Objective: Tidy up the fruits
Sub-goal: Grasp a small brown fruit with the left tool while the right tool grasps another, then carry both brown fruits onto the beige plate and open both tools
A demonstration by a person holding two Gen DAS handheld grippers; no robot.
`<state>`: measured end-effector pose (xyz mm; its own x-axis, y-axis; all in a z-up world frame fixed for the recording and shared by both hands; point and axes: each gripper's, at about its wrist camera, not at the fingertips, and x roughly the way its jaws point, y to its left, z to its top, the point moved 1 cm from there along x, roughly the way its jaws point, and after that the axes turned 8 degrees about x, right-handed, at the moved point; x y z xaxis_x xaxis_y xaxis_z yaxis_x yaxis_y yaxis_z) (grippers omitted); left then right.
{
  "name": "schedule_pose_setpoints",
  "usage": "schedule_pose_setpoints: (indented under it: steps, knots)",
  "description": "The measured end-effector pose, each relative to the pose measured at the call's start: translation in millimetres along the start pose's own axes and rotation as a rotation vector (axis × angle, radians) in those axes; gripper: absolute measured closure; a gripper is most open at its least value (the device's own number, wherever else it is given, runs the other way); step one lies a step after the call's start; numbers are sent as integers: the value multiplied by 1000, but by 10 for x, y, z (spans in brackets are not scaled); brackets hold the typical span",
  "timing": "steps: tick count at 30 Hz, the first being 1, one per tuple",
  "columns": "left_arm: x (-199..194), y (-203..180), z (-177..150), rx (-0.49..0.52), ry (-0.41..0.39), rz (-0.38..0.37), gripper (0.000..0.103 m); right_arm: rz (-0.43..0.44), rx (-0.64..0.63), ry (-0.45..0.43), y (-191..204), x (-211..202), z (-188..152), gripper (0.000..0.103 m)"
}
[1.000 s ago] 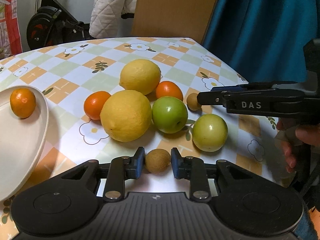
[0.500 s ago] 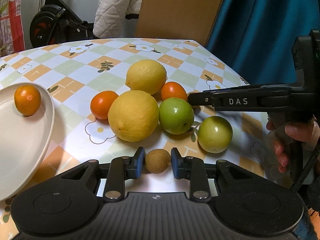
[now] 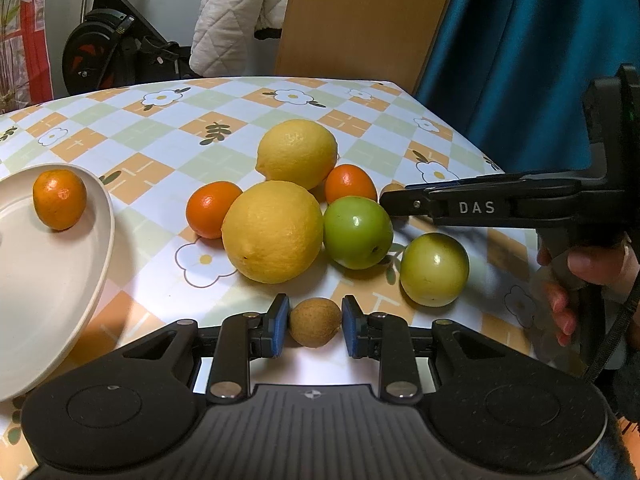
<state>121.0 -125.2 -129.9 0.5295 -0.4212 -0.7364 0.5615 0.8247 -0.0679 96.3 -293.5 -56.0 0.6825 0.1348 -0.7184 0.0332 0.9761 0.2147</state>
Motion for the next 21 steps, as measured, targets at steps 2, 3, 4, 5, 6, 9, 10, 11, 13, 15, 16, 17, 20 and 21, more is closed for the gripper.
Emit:
schedule_pose_setpoints:
  steps: [2, 3, 4, 5, 6, 9, 10, 11, 13, 15, 16, 17, 20, 21]
  knots:
    - [-1, -1, 0, 0, 1, 2, 73, -7, 2, -9, 2, -43, -8, 79]
    - [-3, 0, 0, 0, 2, 4, 73, -11, 2, -15, 4, -67, -13, 79]
    - [-6, 4, -2, 0, 2, 6, 73, -16, 3, -20, 6, -93, -19, 79]
    - [-12, 8, -5, -2, 2, 7, 73, -20, 5, -26, 6, -124, -27, 79]
    - [-23, 15, -8, -4, 1, 6, 73, -24, 7, -31, 7, -152, -36, 79]
    - [-61, 23, -13, -7, -7, 5, 73, -31, 18, -45, 14, -234, -66, 79]
    - [-74, 21, -15, -6, -10, 5, 73, -31, 21, -48, 20, -260, -77, 79]
    - [-88, 22, -14, -6, -12, 5, 73, -33, 24, -52, 28, -286, -89, 79]
    - [-115, 25, -16, -5, -18, 5, 73, -35, 28, -58, 44, -335, -109, 79]
    - [-151, 36, -23, -7, -26, 5, 73, -37, 32, -63, 63, -378, -123, 79]
    - [-171, 44, -28, -8, -32, 5, 73, -38, 33, -65, 77, -402, -131, 79]
    - [-193, 52, -27, -9, -37, 6, 73, -38, 34, -67, 90, -419, -134, 79]
    - [-245, 75, -29, -17, -52, 11, 73, -38, 30, -69, 143, -464, -141, 79]
    - [-265, 89, -27, -21, -58, 13, 73, -38, 28, -69, 163, -477, -142, 79]
